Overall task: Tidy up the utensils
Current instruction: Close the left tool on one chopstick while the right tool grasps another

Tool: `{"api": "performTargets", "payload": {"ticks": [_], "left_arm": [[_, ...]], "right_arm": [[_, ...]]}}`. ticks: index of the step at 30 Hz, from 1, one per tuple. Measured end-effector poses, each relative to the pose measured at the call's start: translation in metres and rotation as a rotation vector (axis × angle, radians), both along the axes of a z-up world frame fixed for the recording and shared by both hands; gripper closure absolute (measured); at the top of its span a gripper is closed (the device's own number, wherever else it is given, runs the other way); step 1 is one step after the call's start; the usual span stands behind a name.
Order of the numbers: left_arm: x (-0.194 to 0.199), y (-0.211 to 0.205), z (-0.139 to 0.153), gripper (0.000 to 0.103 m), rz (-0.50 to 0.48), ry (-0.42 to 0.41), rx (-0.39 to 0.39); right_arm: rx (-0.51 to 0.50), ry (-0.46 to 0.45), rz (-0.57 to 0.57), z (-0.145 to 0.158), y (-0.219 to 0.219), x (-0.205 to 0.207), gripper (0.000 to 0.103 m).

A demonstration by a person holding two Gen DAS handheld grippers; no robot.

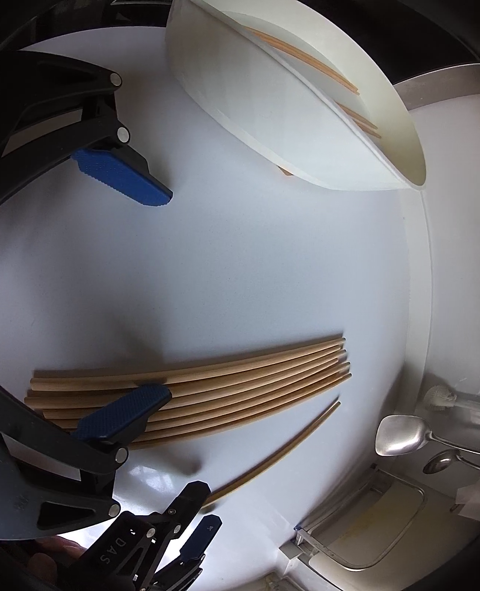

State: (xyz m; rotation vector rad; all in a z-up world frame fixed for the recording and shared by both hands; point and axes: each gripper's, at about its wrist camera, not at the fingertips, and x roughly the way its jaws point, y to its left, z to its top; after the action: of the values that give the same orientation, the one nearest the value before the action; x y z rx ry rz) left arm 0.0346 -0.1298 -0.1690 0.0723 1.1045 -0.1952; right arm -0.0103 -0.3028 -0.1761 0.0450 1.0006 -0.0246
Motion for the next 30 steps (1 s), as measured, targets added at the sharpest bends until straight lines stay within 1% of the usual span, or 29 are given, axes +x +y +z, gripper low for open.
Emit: {"api": "performTargets", "payload": {"ticks": [7,10,11,16,21,26,30], "left_arm": [[0.0,0.005,0.001,0.006,0.024,-0.015,0.019],[0.001,0.001,-0.001,0.006,0.018,-0.024,0.071],[0.002,0.0,-0.001,0.006,0.016,-0.028,0.075],[0.007,-0.001,0.0,0.007,0.019,-0.03,0.074],[0.012,-0.004,0.0,0.005,0.016,-0.047,0.096],[0.014,-0.002,-0.001,0.005,0.029,-0.045,0.075],[0.014,-0.004,-0.001,0.007,0.026,-0.061,0.08]], "right_arm": [[-0.005,0.002,-0.003,-0.002,-0.003,0.003,0.043],[-0.005,0.002,-0.006,-0.002,-0.004,0.004,0.044],[-0.004,0.001,-0.007,-0.002,-0.004,0.005,0.044],[-0.007,0.001,-0.004,-0.003,-0.004,0.006,0.044],[-0.017,-0.009,-0.028,-0.004,-0.011,0.009,0.044],[-0.037,-0.021,-0.031,-0.005,-0.017,0.016,0.044],[-0.04,-0.03,-0.037,-0.005,-0.027,0.021,0.044]]}}
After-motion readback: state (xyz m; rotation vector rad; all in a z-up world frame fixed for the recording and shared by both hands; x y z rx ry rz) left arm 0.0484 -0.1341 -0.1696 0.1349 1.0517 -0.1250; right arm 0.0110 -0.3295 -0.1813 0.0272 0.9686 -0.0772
